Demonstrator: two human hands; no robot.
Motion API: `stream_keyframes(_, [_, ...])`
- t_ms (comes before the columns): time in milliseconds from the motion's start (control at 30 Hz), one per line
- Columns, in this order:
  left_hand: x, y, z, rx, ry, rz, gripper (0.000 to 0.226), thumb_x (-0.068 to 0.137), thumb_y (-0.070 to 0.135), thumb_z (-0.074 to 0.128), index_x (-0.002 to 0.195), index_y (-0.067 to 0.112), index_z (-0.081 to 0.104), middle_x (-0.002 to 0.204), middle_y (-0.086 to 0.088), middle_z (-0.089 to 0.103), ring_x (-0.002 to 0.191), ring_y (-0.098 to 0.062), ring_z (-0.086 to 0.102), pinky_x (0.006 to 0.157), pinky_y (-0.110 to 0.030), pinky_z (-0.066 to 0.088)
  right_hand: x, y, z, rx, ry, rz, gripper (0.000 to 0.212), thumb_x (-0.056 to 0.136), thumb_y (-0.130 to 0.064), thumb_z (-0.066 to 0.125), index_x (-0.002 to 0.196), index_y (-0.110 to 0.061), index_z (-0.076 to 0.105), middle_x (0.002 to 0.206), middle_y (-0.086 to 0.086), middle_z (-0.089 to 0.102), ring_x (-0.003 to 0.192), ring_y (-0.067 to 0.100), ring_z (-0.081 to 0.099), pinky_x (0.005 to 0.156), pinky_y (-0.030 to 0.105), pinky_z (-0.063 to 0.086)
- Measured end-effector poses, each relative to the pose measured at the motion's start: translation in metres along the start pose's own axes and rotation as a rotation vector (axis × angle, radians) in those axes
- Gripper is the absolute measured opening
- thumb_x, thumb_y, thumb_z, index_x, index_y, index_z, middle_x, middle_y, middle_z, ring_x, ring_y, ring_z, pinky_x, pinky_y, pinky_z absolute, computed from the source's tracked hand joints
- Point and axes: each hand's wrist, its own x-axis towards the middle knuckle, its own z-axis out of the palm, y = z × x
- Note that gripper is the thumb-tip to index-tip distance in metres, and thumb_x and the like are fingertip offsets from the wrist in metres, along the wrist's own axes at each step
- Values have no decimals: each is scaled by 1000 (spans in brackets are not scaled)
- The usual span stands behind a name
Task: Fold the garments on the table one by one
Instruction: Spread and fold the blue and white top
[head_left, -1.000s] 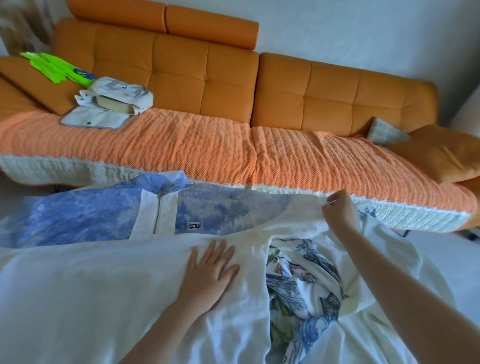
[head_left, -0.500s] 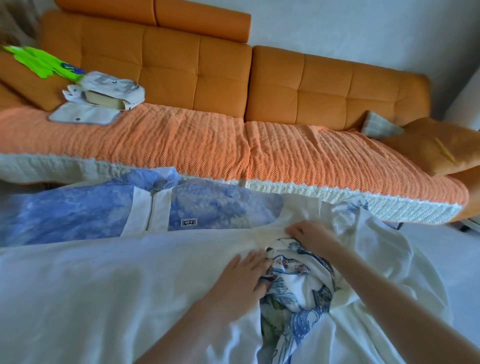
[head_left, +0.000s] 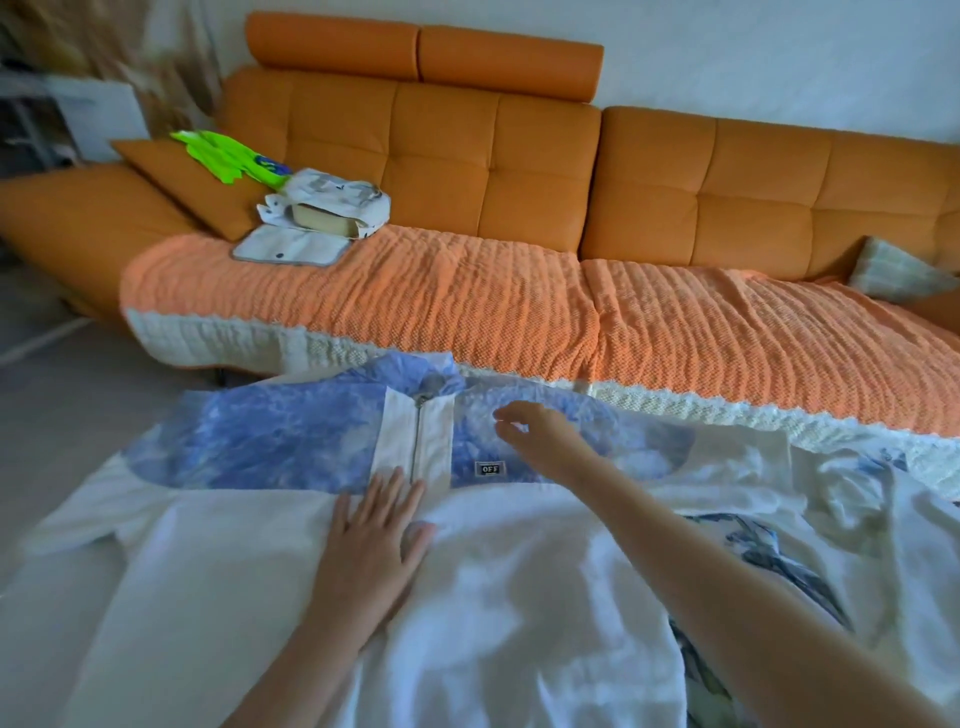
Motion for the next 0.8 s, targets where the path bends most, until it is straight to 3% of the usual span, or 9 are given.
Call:
stream_keyframes(67, [1,1,-1,-20,-33,-10,70,94,60,9,128,24,58,134,-2,55,122,-22,54,100,-43,26,25,-15,14,-20,-17,12,37,97,-24,47,131,-13,52,130,10,57,112,27,57,93,33,42])
stream_keyframes(167, [1,-3,1,-44,-13,11,64,88,64,23,133,29,52,141,2,48,130,-19,46,104,-42,19,59,-35,31,-49,-47,24,43,97,-24,45,138,-13,42,129,15,55,103,29,58,82,34,47])
stream_keyframes(233, [5,0,-4,-79,-13,0,69,80,69,22,141,39,33,153,10,21,142,-12,21,111,-40,5,82,-46,42,-103,-77,36,42,98,-22,40,138,-8,40,129,17,53,103,31,57,81,36,49])
stream_keyframes(300, [23,-3,-11,-191,-43,-19,66,83,70,22,144,44,18,151,21,-2,144,-4,-1,115,-39,-5,105,-55,54,-174,-118,38,41,100,-22,36,136,-3,41,134,19,48,118,35,50,96,40,43])
stream_keyframes(400, [48,-17,-39,-539,100,-134,39,96,49,40,122,26,57,137,5,50,130,-16,43,110,-35,26,129,-52,85,-246,-188,-2,58,98,-46,31,147,-17,25,155,9,22,142,34,17,115,46,19])
stream_keyframes(467, [62,-45,-51,-369,322,-199,42,98,44,35,128,21,54,135,-2,53,129,-22,43,108,-39,27,136,-40,108,-319,-222,-42,61,97,-54,25,150,-29,10,159,-1,2,145,29,-6,117,50,3])
stream_keyframes(567, [74,-103,-48,-102,112,-378,54,98,48,29,147,24,27,157,1,16,145,-19,8,115,-52,9,134,-27,125,-377,-183,-13,60,96,-57,22,148,-39,-2,158,-5,-9,144,28,-13,116,51,-1])
stream_keyframes(633, [74,-124,-37,-47,35,-461,59,97,52,27,149,25,18,158,4,7,146,-20,2,115,-52,8,134,-32,125,-395,-169,-22,57,97,-51,24,149,-36,6,159,-2,-3,145,30,-7,115,51,3])
stream_keyframes(800, [75,-103,-30,-218,319,-309,46,99,41,35,144,29,34,154,7,24,145,-15,10,114,-50,-3,178,-40,105,-197,146,5,45,96,-40,32,132,-17,48,125,11,56,126,31,39,101,42,26])
